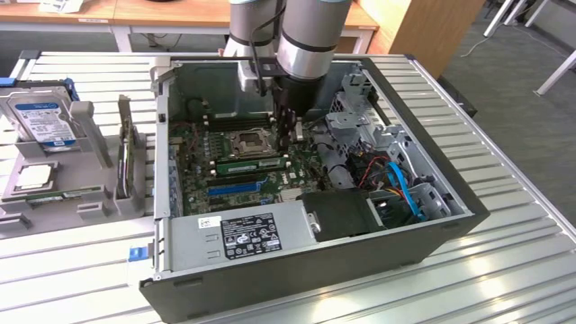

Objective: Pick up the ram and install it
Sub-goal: 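Press down the ram until it locks into place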

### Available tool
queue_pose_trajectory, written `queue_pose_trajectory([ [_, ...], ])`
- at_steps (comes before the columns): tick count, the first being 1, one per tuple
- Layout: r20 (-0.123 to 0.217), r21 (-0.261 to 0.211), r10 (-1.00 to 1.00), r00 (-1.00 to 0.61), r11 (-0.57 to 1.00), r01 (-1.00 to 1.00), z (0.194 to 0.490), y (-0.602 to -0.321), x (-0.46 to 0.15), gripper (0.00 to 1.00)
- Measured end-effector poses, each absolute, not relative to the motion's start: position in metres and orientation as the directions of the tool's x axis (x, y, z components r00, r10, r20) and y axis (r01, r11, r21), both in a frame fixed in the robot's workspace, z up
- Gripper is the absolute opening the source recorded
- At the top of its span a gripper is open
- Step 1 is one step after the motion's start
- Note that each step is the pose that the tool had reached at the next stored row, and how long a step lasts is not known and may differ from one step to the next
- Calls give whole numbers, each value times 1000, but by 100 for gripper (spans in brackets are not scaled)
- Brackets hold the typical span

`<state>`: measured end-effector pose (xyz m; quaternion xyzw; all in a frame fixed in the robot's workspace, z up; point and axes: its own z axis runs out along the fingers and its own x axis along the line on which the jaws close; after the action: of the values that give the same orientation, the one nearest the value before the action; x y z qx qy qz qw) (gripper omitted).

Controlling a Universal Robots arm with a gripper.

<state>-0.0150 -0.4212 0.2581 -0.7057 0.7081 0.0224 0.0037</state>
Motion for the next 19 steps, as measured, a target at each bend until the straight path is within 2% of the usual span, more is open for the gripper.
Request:
queue_pose_trajectory([
  [19,-37,27,-999,-4,3,-1000,244,-421,-11,10],
])
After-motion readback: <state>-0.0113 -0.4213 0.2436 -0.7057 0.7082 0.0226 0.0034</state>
